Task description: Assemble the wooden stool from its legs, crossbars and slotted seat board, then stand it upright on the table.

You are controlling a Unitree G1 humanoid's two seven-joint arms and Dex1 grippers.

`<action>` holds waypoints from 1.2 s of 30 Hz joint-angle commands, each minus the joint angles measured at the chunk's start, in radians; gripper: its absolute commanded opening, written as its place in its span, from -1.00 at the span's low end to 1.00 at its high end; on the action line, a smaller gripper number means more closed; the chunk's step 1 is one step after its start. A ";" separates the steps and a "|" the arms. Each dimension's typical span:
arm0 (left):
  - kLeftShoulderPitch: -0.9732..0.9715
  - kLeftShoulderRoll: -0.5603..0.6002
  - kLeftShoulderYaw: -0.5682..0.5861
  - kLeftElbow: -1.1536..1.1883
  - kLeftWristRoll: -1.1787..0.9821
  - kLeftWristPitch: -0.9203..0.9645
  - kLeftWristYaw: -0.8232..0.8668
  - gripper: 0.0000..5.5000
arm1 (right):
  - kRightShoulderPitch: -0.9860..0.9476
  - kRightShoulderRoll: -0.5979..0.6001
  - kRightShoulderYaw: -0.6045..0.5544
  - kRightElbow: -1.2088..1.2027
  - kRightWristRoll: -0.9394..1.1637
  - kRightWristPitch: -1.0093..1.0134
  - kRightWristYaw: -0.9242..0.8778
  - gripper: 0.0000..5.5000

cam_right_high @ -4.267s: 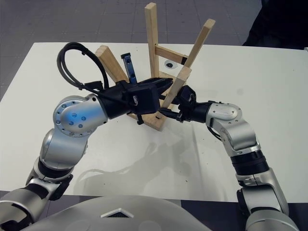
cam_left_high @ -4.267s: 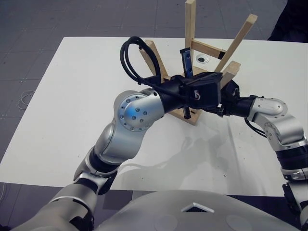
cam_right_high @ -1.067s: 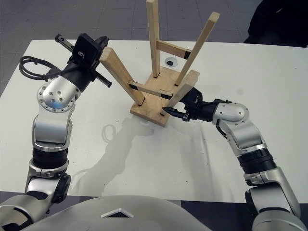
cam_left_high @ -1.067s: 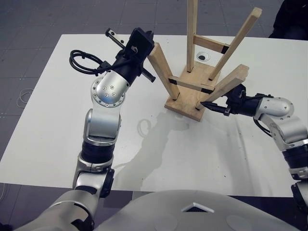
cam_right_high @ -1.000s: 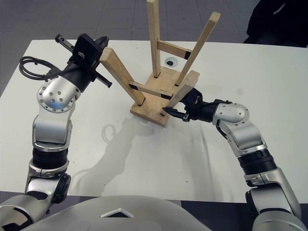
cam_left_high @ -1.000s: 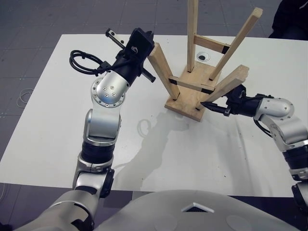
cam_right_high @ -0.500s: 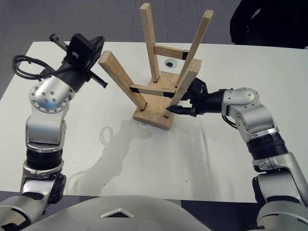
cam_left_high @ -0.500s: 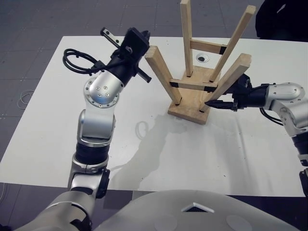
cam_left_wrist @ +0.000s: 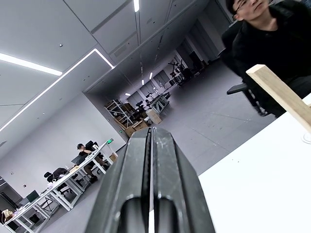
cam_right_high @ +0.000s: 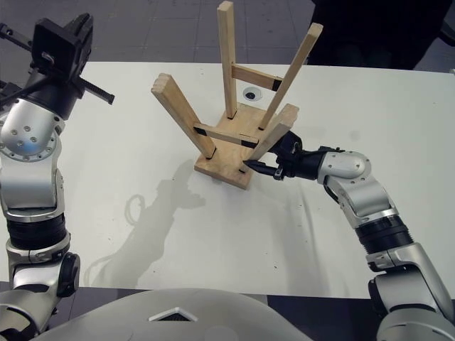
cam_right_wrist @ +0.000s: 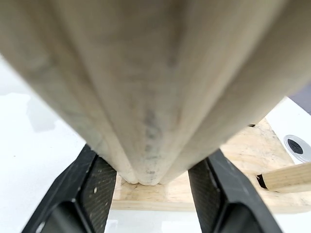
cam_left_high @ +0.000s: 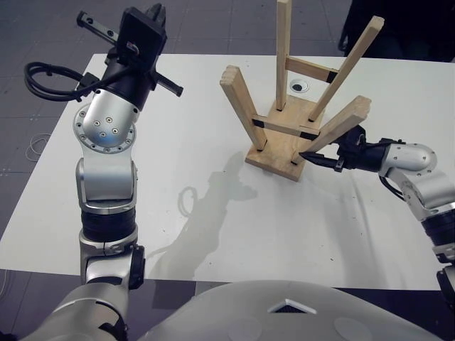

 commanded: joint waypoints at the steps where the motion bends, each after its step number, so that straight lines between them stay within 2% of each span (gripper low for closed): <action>1: -0.021 0.004 -0.012 -0.007 0.014 0.006 0.014 -0.96 | 0.126 -0.064 0.127 0.106 -0.374 0.103 -0.133 -0.26; 3: -0.019 0.002 -0.015 -0.006 0.015 0.008 0.015 -0.96 | 0.114 -0.062 0.134 0.112 -0.374 0.116 -0.121 -0.26; 7: -0.021 -0.004 -0.024 0.003 0.006 0.016 0.006 -0.96 | 0.132 -0.064 0.140 0.048 -0.139 0.388 0.039 -0.26; 11: -0.015 -0.007 -0.024 0.001 0.002 0.019 0.004 -0.96 | 0.068 -0.063 0.162 0.099 -0.157 0.412 0.078 -0.26; 13: -0.014 -0.009 -0.026 0.002 0.001 0.018 0.003 -0.96 | 0.059 -0.052 0.177 0.132 -0.192 0.395 0.070 -0.26; 20: -0.001 -0.011 -0.024 -0.003 0.001 0.018 0.006 -0.96 | 0.143 -0.036 0.200 0.169 -0.349 0.227 -0.134 -0.26; 26: 0.001 -0.009 -0.022 -0.003 0.001 0.018 0.005 -0.96 | 0.199 -0.006 0.081 0.072 -0.229 0.139 -0.219 -0.26; 36: 0.006 -0.004 -0.023 -0.002 -0.005 0.023 0.000 -0.96 | 0.245 0.028 -0.032 -0.180 -0.110 0.171 -0.238 -0.26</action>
